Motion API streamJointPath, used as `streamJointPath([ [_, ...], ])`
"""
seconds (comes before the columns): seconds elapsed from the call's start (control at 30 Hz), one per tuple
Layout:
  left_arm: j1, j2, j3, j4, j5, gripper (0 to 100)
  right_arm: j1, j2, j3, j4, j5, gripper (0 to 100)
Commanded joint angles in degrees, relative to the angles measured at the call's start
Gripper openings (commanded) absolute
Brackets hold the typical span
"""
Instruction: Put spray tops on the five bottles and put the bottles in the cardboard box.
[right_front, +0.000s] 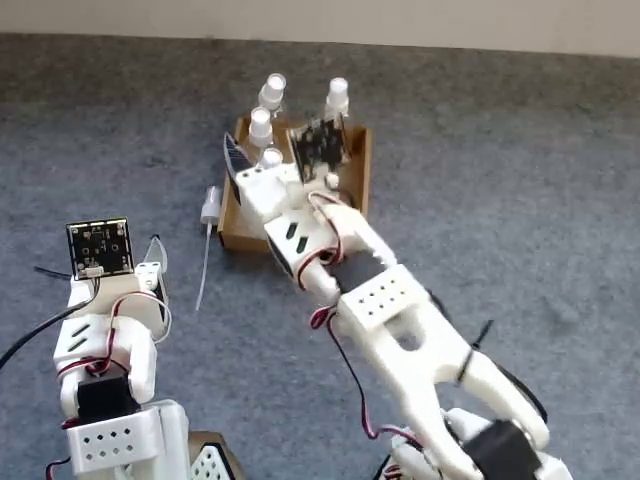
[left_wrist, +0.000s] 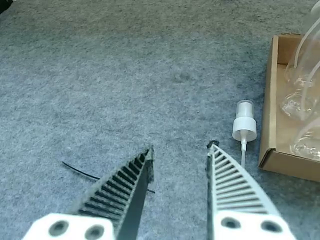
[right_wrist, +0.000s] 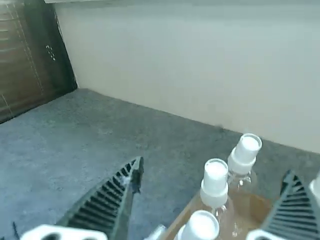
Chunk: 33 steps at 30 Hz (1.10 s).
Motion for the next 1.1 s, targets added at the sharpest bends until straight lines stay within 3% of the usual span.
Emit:
streamJointPath([
  [0.0, 0.7, -0.7, -0.2, -1.4, 0.1, 17, -0.3, -7.9, -15.3, 38.7, 0.5, 35.0],
  [0.2, 0.7, -0.7, -0.2, -1.4, 0.1, 17, -0.4, -6.2, -31.9, 74.2, 0.6, 35.0],
  [0.43, 0.7, -0.7, -0.2, -1.4, 0.1, 17, -0.4, 1.4, -30.5, 92.7, 8.6, 35.0],
  [0.7, 0.7, -0.7, 0.3, -1.4, 0.1, 17, -0.3, 2.6, -9.6, 84.1, 17.8, 35.0],
  [1.07, 1.0, -0.9, 0.7, -1.4, 0.1, 17, -0.3, 3.1, 6.8, 60.3, 18.4, 35.0],
])
